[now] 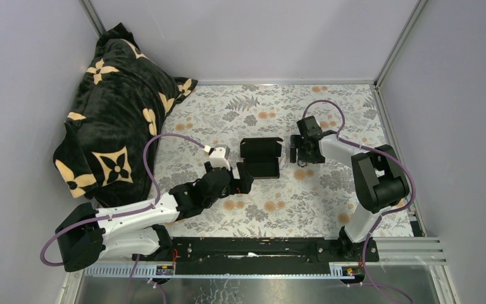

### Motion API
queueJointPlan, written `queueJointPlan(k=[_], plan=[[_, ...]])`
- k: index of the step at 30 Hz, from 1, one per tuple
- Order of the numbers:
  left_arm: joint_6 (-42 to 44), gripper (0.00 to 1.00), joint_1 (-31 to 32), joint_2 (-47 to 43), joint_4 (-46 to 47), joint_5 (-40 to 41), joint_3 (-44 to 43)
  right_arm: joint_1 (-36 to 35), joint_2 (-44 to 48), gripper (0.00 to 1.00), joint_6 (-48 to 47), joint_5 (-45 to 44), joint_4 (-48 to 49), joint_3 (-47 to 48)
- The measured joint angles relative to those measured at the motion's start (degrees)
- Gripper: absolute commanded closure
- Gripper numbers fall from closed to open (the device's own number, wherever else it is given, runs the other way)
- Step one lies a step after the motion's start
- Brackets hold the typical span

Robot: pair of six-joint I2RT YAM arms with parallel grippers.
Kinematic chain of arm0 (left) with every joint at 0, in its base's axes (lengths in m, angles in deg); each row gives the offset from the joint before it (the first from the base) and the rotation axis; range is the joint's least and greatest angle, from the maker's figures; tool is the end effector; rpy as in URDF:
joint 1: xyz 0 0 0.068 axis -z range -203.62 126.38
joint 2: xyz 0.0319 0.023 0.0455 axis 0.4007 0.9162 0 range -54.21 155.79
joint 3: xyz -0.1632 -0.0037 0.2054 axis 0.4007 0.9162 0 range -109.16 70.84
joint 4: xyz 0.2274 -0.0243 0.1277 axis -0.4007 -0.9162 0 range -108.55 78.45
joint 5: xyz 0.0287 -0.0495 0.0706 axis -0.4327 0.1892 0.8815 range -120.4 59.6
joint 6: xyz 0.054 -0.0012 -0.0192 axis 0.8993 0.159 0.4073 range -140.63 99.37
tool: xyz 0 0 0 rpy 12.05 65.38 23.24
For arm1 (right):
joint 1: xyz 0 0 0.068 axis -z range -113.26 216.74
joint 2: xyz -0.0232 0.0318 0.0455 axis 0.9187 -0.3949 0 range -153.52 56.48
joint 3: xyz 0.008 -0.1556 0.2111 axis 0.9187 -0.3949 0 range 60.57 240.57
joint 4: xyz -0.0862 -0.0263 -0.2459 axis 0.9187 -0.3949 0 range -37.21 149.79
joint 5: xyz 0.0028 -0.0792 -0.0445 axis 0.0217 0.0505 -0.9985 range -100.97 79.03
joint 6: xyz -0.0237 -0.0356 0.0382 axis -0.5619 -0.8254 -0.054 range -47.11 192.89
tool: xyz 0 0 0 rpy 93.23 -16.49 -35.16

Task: Fold the paper box
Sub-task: Pick up the product from the center of the board.

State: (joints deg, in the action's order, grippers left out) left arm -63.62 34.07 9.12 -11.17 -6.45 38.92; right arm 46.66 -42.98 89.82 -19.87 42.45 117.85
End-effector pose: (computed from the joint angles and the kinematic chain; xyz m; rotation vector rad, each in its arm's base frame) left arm 0.1435 -0.1959 0.2057 0.0190 2.1239 -0.6325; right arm 0.3232 0.1115 0.1445 -0.0162 2.5900 0.0327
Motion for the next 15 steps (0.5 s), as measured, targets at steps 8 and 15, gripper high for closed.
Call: queueJointPlan(k=[8,15], plan=[[-0.02,0.02,0.0,0.0,0.0,0.0,0.85,0.0,0.0,0.28,0.0,0.04,0.02,-0.04],[-0.02,0.02,0.0,0.0,0.0,0.0,0.96,0.0,0.0,0.34,0.0,0.22,0.04,-0.04]])
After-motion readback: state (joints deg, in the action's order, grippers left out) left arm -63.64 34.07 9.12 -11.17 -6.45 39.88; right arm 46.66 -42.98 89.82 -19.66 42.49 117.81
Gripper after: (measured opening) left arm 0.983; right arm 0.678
